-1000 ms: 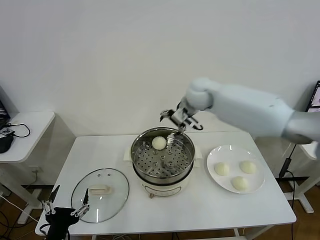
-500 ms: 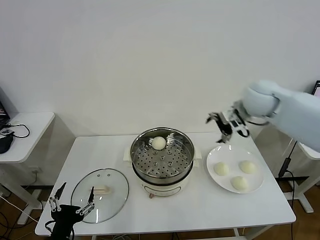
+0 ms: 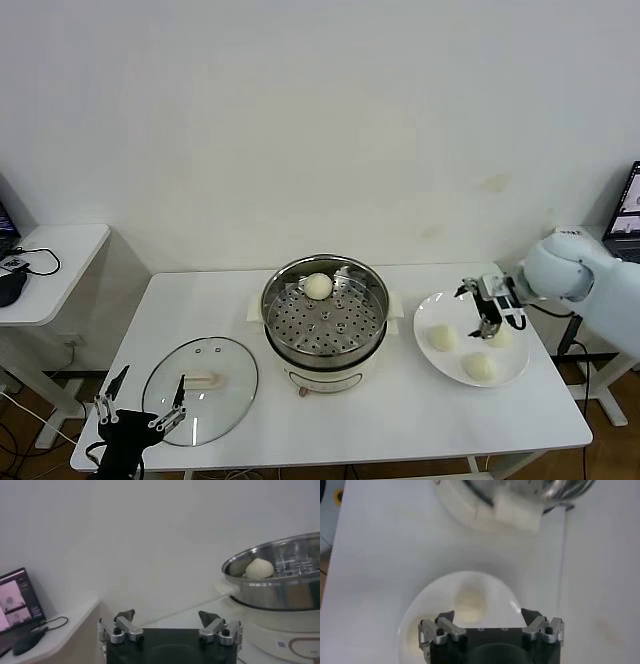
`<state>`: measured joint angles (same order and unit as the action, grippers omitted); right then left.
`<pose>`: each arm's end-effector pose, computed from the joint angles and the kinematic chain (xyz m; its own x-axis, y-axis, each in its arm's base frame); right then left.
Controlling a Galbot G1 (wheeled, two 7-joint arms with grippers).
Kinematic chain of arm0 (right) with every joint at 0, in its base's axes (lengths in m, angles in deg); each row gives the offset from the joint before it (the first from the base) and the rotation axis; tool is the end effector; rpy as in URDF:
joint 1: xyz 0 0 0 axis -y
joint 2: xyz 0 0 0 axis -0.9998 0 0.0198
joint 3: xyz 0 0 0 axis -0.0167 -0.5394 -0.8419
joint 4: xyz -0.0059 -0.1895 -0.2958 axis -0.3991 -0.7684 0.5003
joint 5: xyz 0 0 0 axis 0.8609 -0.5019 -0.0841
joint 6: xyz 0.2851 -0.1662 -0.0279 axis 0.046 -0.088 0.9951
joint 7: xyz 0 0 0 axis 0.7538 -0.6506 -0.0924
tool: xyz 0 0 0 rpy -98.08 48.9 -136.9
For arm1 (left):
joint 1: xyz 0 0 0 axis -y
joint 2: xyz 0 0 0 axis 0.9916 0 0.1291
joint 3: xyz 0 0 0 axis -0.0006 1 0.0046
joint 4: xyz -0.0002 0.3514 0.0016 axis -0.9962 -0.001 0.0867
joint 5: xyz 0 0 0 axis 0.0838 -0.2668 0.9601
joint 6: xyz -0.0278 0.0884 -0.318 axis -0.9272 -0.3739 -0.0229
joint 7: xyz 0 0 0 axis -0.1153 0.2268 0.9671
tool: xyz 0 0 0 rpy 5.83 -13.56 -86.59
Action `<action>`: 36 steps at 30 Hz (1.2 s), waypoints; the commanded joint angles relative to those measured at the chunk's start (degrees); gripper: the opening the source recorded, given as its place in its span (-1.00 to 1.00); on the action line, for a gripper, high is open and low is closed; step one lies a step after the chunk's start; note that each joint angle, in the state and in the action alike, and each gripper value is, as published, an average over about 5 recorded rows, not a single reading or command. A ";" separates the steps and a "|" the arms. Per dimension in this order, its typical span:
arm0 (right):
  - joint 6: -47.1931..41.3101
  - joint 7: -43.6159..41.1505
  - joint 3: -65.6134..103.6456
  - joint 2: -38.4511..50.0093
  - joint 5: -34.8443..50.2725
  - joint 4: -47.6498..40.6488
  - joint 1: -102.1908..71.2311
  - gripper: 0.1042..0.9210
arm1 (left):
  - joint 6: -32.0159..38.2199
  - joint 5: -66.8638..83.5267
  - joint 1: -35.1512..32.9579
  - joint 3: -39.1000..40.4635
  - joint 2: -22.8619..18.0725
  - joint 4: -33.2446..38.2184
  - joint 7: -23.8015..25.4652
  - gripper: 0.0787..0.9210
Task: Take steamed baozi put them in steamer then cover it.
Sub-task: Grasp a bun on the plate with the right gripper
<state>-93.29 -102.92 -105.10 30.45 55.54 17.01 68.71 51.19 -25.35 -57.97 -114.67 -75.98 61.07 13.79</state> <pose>0.4412 -0.1761 -0.1259 -0.3398 -0.1459 0.9291 -0.9253 -0.1248 -0.3580 0.0675 0.0756 -0.2364 -0.9833 -0.0801 0.1636 -0.0137 0.9282 0.3718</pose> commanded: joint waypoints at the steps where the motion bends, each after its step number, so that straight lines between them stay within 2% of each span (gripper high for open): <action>1: 0.93 -0.22 10.06 -8.97 -5.55 -15.52 -12.38 0.76 | -0.19 0.04 0.02 -0.59 -0.04 -0.19 0.05 0.77; 11: 2.45 -0.28 11.31 -17.64 -7.82 -23.31 -13.91 0.76 | -0.52 0.44 0.39 -1.96 -0.22 -0.79 0.25 0.77; 19: 3.46 0.67 11.69 -20.40 -8.93 -27.68 -14.38 0.76 | -0.46 0.77 0.52 -2.37 -0.21 -1.32 0.28 0.77; 27: 2.47 -0.13 11.67 -20.69 -9.71 -27.92 -14.45 0.73 | -0.45 0.98 0.60 -2.66 -0.32 -1.48 0.27 0.77; 30: 2.23 -0.61 11.66 -20.46 -9.60 -27.77 -14.32 0.61 | -0.44 0.97 0.59 -2.63 -0.39 -1.47 0.26 0.77; 36: 2.25 -1.34 11.59 -19.53 -8.82 -26.88 -13.64 0.23 | -0.39 0.95 0.50 -2.58 -0.53 -1.31 0.22 0.77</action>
<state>-90.95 -103.48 -93.77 11.59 46.72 -8.76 54.98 50.76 -24.38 -57.43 -117.17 -76.54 59.70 14.04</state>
